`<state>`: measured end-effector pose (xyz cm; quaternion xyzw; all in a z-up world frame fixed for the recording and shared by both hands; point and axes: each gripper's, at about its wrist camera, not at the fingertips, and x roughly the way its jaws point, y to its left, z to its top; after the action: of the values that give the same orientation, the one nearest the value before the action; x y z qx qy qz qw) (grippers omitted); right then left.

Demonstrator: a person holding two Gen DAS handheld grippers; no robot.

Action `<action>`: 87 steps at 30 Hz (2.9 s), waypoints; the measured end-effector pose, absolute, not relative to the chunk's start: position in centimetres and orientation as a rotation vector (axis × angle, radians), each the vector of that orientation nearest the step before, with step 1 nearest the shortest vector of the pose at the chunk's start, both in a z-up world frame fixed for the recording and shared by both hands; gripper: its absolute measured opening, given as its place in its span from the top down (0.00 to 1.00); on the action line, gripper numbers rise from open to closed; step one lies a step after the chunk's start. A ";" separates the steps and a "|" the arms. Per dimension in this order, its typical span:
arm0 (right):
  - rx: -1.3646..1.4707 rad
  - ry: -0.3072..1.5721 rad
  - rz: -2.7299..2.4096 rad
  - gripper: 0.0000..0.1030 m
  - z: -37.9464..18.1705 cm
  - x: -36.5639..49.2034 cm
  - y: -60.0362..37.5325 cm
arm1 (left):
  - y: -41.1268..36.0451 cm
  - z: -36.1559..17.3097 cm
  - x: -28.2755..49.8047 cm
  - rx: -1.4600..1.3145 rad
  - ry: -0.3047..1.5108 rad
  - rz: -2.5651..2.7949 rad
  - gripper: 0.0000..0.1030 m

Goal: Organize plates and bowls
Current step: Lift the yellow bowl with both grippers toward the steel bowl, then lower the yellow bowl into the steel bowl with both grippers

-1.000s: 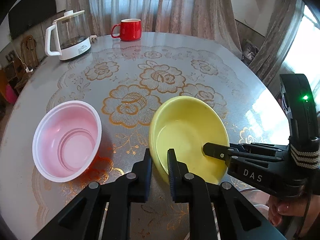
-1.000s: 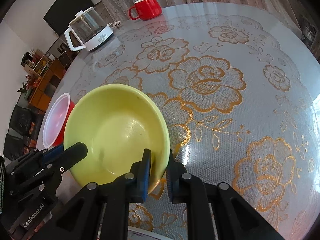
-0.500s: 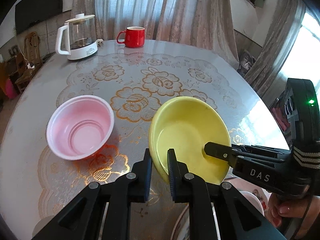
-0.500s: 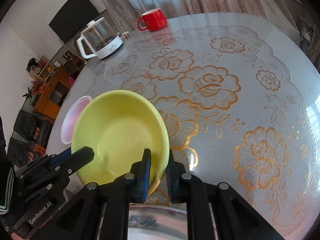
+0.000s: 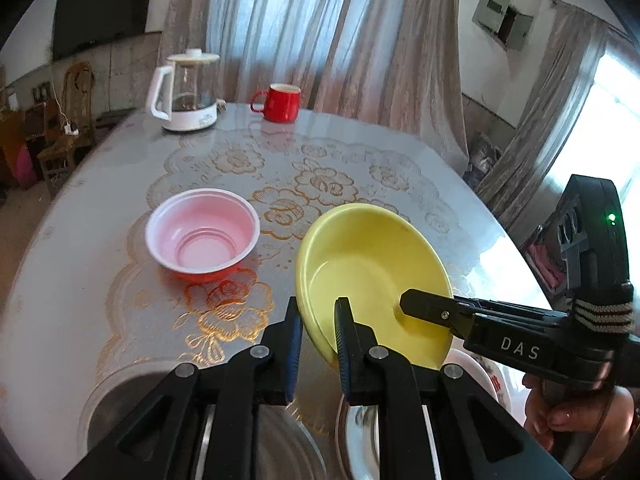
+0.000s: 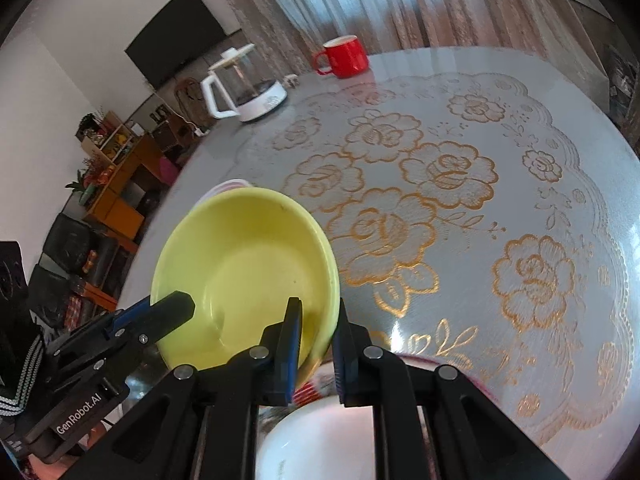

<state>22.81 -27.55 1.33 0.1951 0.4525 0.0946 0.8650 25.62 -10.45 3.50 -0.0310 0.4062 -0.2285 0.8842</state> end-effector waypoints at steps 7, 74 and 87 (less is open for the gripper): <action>0.391 0.919 0.245 0.87 2.7 20.6 -25.1 | -7.9 4.3 22.0 -0.079 0.776 -0.456 0.84; 0.210 1.068 0.300 0.81 -2.6 17.7 -11.2 | 1.8 -3.3 17.3 -0.077 0.883 -0.273 0.66; 0.221 1.061 0.267 0.80 -2.2 17.8 -11.6 | 2.7 -2.1 16.9 -0.139 0.879 -0.284 0.38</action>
<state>17.80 -11.62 -2.19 0.1047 0.5032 0.1269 0.8484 16.91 2.66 -2.11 -0.0669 0.4236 -0.1370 0.8929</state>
